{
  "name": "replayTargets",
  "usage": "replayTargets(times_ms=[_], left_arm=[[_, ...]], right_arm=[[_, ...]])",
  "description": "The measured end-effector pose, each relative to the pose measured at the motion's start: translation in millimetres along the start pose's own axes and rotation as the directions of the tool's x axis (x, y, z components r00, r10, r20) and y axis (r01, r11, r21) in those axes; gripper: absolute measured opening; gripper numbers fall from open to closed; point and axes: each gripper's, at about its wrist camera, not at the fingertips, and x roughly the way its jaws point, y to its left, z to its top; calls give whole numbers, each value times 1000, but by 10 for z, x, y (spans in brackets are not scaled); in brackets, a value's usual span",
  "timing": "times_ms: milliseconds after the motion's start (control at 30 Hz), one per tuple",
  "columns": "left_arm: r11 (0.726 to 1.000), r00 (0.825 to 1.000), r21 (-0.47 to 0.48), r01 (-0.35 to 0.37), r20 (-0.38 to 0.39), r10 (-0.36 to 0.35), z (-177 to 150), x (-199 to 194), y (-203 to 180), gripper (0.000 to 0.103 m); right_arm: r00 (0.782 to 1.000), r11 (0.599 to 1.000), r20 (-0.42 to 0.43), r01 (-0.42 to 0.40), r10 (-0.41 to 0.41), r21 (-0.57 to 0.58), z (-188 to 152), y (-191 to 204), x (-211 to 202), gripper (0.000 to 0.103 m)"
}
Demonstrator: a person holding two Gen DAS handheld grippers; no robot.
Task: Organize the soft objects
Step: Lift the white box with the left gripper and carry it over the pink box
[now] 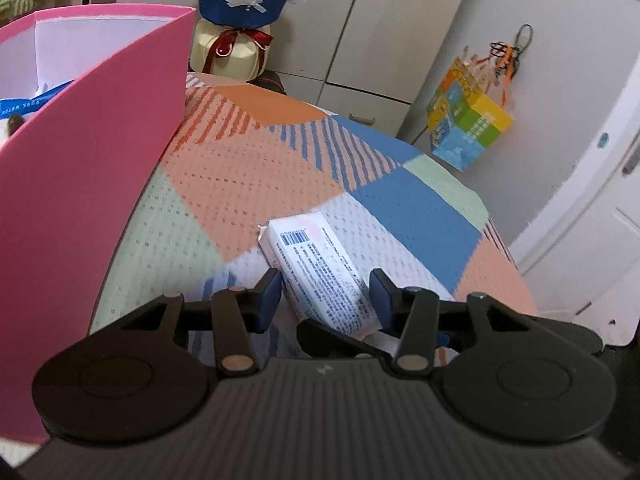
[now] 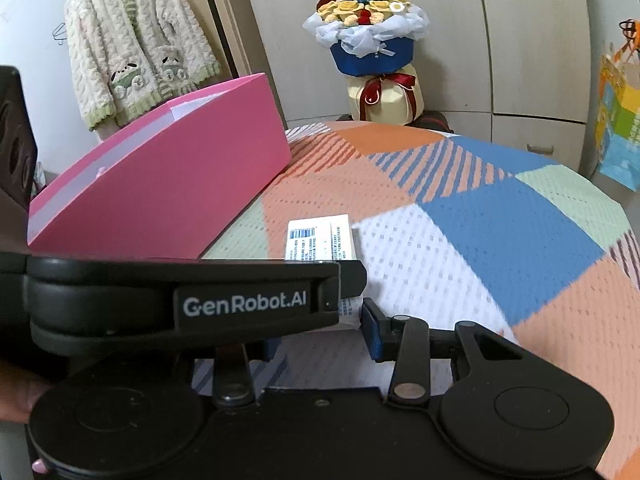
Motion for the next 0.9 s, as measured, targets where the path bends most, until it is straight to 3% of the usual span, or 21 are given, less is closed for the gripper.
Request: replayTargets(times_ms=[467, 667, 900], left_arm=[[996, 998, 69, 53, 39, -56, -419, -805, -57, 46], [994, 992, 86, 65, 100, -73, -630, -1204, 20, 46], [994, 980, 107, 27, 195, -48, -777, -1771, 130, 46]], right_arm=[[999, 999, 47, 25, -24, -21, -359, 489, -615, 45], [995, 995, 92, 52, -45, -80, -538, 857, -902, 45], [988, 988, 155, 32, -8, -151, -629, 1306, -1187, 46]])
